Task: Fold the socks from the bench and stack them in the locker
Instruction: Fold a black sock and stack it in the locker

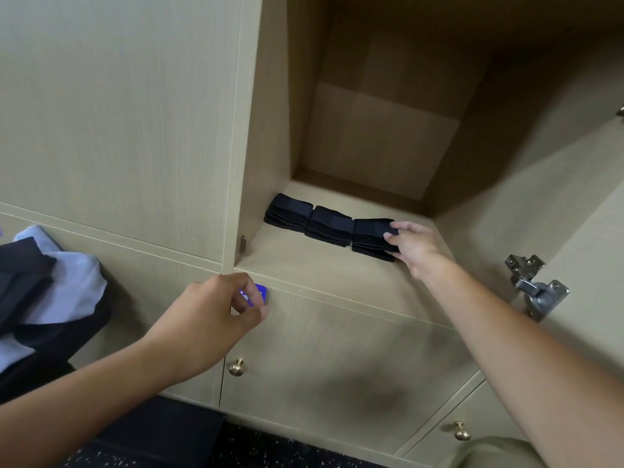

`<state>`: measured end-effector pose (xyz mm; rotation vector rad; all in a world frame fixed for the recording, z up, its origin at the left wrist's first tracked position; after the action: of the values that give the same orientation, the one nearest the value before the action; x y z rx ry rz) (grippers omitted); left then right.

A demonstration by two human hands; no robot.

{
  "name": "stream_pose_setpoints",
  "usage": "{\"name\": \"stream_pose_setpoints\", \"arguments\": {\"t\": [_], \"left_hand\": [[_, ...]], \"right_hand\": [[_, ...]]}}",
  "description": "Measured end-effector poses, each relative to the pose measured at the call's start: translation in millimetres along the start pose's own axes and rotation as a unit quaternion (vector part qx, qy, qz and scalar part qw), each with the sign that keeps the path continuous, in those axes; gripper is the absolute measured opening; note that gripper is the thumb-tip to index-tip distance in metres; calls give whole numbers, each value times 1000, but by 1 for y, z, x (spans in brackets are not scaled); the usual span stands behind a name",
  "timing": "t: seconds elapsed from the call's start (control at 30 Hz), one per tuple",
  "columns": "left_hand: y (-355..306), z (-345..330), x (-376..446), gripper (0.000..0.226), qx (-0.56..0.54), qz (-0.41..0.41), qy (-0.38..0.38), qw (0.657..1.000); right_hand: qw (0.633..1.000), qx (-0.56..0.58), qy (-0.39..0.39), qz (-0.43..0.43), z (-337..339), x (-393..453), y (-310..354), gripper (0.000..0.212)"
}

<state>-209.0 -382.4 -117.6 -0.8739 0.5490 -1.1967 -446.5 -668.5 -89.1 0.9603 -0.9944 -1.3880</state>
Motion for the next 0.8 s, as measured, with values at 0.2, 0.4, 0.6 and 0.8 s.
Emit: {"name": "stream_pose_setpoints", "arguments": {"t": [0.2, 0.4, 0.6, 0.8], "left_hand": [[1, -1, 0, 10, 4, -7, 4, 1000], [4, 6, -1, 11, 20, -11, -8, 1000], [8, 21, -4, 11, 30, 0, -18, 999], [10, 30, -9, 11, 48, 8, -23, 999]], "right_hand": [[968, -226, -36, 99, 0, 1, -4, 32], [949, -281, -44, 136, 3, -6, -5, 31], [929, -331, 23, 163, 4, -19, -8, 56], [907, -372, 7, 197, 2, -25, -12, 57]]}}
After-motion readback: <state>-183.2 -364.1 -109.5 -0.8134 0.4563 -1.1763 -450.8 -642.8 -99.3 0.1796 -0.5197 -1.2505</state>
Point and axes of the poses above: each hand's wrist, its own x-axis towards the middle knuckle, its own z-axis out of the back of the hand, y = z × x, the point moved 1 cm from there along x, towards the middle knuckle, and after that the axes turned 5 degrees about -x, right-handed, at the moved point
